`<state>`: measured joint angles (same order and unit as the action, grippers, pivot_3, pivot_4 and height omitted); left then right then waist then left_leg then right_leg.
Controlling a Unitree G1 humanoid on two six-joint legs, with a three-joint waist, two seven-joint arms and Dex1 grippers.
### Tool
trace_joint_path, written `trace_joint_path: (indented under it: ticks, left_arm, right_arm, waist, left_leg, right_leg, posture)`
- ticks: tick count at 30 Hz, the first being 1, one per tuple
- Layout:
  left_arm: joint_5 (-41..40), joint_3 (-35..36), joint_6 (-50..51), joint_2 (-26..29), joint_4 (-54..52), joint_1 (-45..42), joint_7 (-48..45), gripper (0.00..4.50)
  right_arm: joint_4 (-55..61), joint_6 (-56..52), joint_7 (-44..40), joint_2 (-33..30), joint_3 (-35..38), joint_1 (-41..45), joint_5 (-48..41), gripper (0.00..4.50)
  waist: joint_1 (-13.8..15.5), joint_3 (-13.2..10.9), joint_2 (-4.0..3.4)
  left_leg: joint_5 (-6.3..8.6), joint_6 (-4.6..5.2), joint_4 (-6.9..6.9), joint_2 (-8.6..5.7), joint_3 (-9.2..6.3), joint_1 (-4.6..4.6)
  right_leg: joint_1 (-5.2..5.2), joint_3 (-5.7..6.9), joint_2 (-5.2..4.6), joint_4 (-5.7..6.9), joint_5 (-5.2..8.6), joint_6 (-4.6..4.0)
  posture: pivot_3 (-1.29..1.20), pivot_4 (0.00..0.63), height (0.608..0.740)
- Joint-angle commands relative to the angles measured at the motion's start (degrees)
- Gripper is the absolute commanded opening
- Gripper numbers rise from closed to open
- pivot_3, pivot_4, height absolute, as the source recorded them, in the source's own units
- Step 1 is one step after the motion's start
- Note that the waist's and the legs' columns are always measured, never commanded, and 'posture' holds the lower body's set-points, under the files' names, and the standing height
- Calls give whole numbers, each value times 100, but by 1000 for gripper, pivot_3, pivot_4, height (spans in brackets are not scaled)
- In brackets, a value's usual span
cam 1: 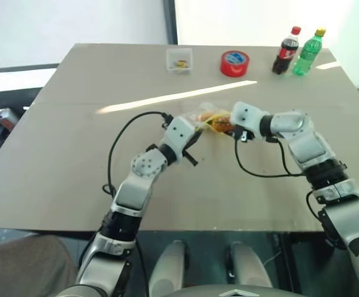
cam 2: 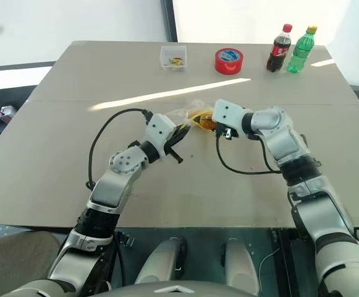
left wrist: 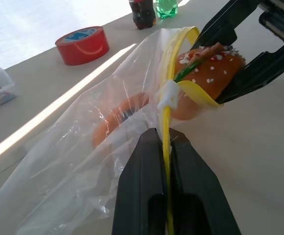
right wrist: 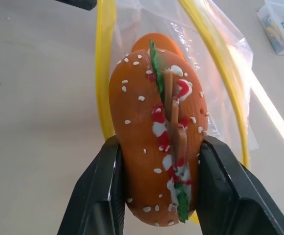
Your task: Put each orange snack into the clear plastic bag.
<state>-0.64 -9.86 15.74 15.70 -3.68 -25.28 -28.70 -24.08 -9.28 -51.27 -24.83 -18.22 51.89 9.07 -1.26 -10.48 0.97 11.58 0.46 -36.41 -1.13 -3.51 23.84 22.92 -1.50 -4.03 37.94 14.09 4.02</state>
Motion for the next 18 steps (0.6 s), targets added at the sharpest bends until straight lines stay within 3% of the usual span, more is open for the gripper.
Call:
trace_joint_path:
  ticks: [1,2,6,7,11,18]
  left_arm:
    - [-18,-46,-127,-28,-286,1,-7,0]
    - [-22,-36,-128,-32,-282,7,-2,0]
    - [-37,-8,-134,-47,-264,32,26,0]
    - [-48,9,-126,-65,-256,29,45,0]
    - [-111,131,-77,-146,-202,13,142,0]
    - [-169,279,-10,-152,-186,67,214,0]
  right_arm:
    - [128,288,42,43,147,254,-78,2400]
    - [140,333,150,120,208,275,-121,2527]
    - [218,114,414,356,419,338,-267,4242]
    - [288,16,373,374,450,316,-338,4433]
    - [586,-272,113,220,533,138,-562,4433]
    - [635,-199,-598,-736,634,-104,-713,4433]
  waist:
    - [7,0,0]
    - [16,0,0]
    - [27,0,0]
    - [28,0,0]
    - [39,0,0]
    - [44,0,0]
  left_leg:
    - [0,0,0,0,-1,0]
    - [0,0,0,0,-2,0]
    - [0,0,0,-1,-1,0]
    - [0,0,0,-1,-1,0]
    - [0,0,0,-1,-2,1]
    - [0,1,0,-4,-2,2]
  right_leg:
    - [0,1,0,-1,0,0]
    - [0,1,0,-1,0,0]
    - [-1,1,-1,-3,0,0]
    - [-1,1,-1,-2,0,0]
    - [-1,2,-1,-2,0,0]
    - [-3,3,-2,-5,0,0]
  posture:
    - [0,150,740]
    - [0,150,740]
    - [0,150,740]
    - [0,150,740]
    - [0,150,740]
    - [0,150,740]
